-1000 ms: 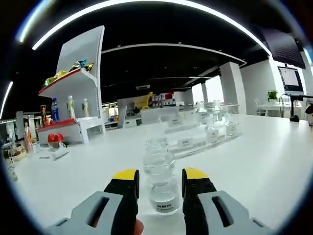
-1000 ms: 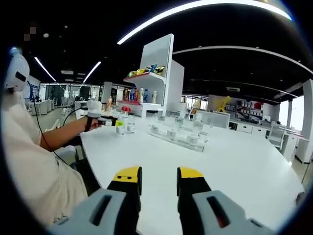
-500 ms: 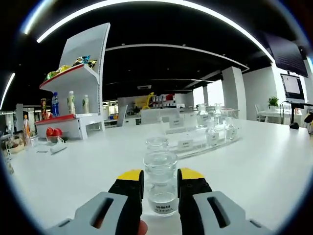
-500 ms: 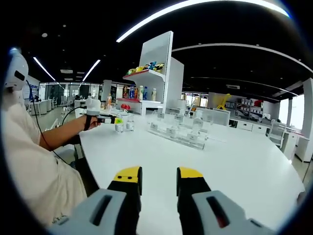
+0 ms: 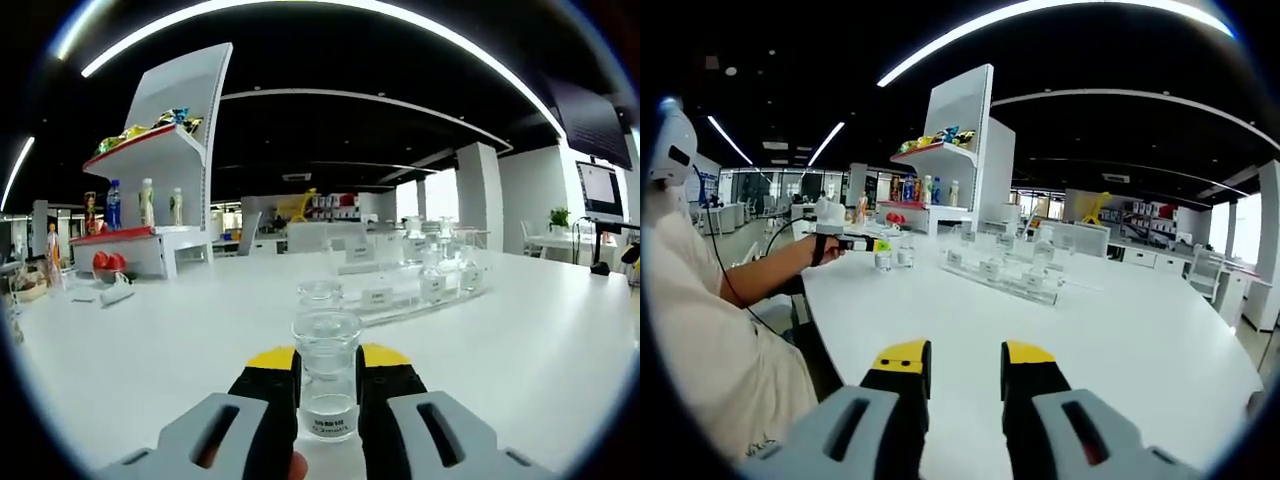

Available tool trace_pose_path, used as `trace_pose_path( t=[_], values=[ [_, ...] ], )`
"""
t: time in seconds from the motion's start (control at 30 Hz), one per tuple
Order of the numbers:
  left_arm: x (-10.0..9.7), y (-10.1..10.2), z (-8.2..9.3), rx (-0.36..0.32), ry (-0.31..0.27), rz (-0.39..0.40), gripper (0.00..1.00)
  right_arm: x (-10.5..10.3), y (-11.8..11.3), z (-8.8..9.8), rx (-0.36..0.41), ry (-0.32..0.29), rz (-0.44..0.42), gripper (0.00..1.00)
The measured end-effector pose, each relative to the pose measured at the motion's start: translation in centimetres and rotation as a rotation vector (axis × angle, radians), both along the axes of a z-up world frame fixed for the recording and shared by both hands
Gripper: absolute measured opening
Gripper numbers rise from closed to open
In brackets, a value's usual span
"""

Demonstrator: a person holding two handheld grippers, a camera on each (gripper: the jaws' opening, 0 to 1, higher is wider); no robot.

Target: Identify the label on the chemical reagent bottle, grasp the chemical reagent bottle, and place it in the designated position on the reagent rack

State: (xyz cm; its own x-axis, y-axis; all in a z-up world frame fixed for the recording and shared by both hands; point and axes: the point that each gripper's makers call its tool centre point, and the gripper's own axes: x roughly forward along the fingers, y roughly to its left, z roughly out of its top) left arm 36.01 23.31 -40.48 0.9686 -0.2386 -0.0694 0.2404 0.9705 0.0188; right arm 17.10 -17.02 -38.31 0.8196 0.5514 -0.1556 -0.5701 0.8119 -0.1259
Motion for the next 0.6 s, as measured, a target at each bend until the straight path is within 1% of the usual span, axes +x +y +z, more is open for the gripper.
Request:
trace_pose_path(
  t=[0.13,0.27,0.43,0.6],
  values=[
    [0.03,0.08,-0.04,-0.010,-0.003,0.001,0.22,0.13,0.28,-0.31,-0.002,0.008,0.002,0.28],
    [-0.02,0.08,-0.03,-0.015,-0.004,-0.001,0.22,0.04,0.53,-0.21,-0.003,0.006,0.006,0.28],
    [-0.09,0.14,-0.04,-0.015,-0.009,-0.003,0.21,0.09,0.45,-0.56,-0.006,0.014,-0.001,0.27],
    [-0.06,0.35,0.00,-0.028,-0.010,0.001,0.21,0.00,0.66,-0.48,-0.005,0.011,0.003,0.27]
  ],
)
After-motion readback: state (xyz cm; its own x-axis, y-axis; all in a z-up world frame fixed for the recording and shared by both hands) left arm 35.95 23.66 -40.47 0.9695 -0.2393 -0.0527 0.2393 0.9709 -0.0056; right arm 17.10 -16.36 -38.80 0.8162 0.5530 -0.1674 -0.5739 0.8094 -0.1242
